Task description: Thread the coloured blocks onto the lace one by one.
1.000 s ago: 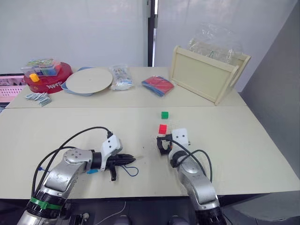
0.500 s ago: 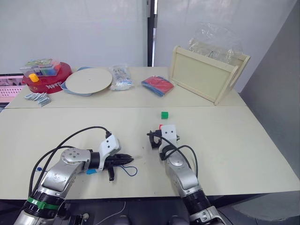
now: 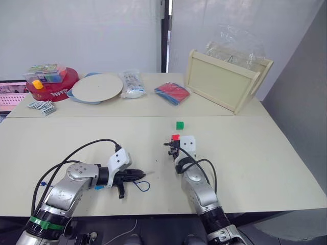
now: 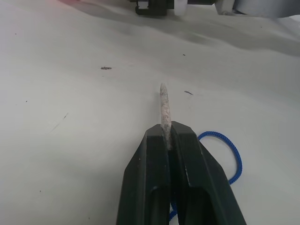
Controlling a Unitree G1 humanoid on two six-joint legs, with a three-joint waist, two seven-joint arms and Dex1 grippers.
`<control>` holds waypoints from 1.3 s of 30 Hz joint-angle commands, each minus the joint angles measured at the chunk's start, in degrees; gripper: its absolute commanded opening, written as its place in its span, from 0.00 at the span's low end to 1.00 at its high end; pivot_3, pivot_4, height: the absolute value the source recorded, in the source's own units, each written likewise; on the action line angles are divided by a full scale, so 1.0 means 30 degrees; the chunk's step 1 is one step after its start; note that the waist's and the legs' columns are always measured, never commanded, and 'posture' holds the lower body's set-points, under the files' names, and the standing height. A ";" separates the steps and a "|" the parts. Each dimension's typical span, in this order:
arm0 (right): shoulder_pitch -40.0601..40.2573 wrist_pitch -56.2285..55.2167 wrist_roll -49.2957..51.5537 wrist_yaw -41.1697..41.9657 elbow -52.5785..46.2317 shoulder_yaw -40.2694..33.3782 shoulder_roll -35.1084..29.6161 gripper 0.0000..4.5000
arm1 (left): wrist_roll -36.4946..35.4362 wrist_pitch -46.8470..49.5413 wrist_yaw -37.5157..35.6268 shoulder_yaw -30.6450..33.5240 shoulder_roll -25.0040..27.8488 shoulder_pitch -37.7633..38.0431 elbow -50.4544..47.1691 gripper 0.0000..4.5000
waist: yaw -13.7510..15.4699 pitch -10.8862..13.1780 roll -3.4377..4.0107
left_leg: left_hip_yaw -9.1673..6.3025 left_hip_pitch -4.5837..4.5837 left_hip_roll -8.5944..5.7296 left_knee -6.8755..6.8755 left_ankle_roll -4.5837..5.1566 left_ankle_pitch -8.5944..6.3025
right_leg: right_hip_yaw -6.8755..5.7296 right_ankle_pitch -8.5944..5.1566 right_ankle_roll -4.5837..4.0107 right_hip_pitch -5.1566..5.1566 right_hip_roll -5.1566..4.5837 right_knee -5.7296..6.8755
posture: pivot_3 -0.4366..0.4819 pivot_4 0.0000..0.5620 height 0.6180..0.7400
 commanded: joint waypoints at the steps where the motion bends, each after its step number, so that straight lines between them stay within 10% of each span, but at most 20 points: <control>1: 0.2412 0.0894 0.0147 0.1293 -0.4586 0.0751 -0.0606 0.25 | -0.0563 -0.0589 -0.0134 0.0471 -0.0202 0.0083 -0.0284 0.00 | 0.0027 -0.0001 0.0001 | -0.0001 -0.0003 0.0000 -0.0002 0.0001 0.0000 | -0.0001 0.0000 0.0000 -0.0001 0.0001 -0.0006 | 0.48 0.27 1.00; 8: 0.7417 0.2385 0.0361 0.4520 -1.1545 0.2433 -0.3976 0.25 | -0.0842 -0.1144 -0.0526 0.0532 -0.0344 -0.0114 0.0221 0.00 | -0.0062 0.0001 0.0001 | 0.0006 0.0019 0.0004 -0.0033 0.0001 0.0000 | 0.0010 -0.0001 0.0000 0.0010 0.0005 -0.0041 | 0.48 0.27 1.00; 21: 0.9723 0.4593 0.0875 0.6437 -1.1893 0.2639 -0.5501 0.25 | -0.0925 -0.1304 -0.0582 0.0435 -0.0361 -0.0137 0.0118 0.00 | 0.0020 -0.0002 -0.0005 | 0.0002 0.0035 0.0007 -0.0024 0.0001 0.0000 | 0.0003 -0.0001 -0.0001 0.0032 0.0014 -0.0046 | 0.48 0.27 1.00; 30: 0.8196 0.5610 0.2161 0.8693 -1.3347 0.0818 -0.7140 0.99 | -0.0915 -0.1143 -0.0420 0.0519 -0.0314 -0.0053 -0.0048 0.00 | 0.0046 -0.0002 -0.0009 | 0.0002 0.0025 0.0004 -0.0014 0.0001 0.0000 | 0.0002 -0.0001 -0.0001 0.0037 0.0010 -0.0051 | 0.48 0.27 1.00; 39: 0.1283 0.6751 0.5886 2.0844 -0.8998 0.0676 -1.5183 0.99 | -0.1008 -0.1020 -0.0555 0.0517 -0.0186 -0.0411 0.0079 0.00 | -0.0012 0.0004 -0.0010 | -0.0001 0.0035 0.0000 0.0016 0.0009 -0.0004 | -0.0011 -0.0001 -0.0001 0.0067 0.0014 -0.0064 | 0.48 0.27 1.00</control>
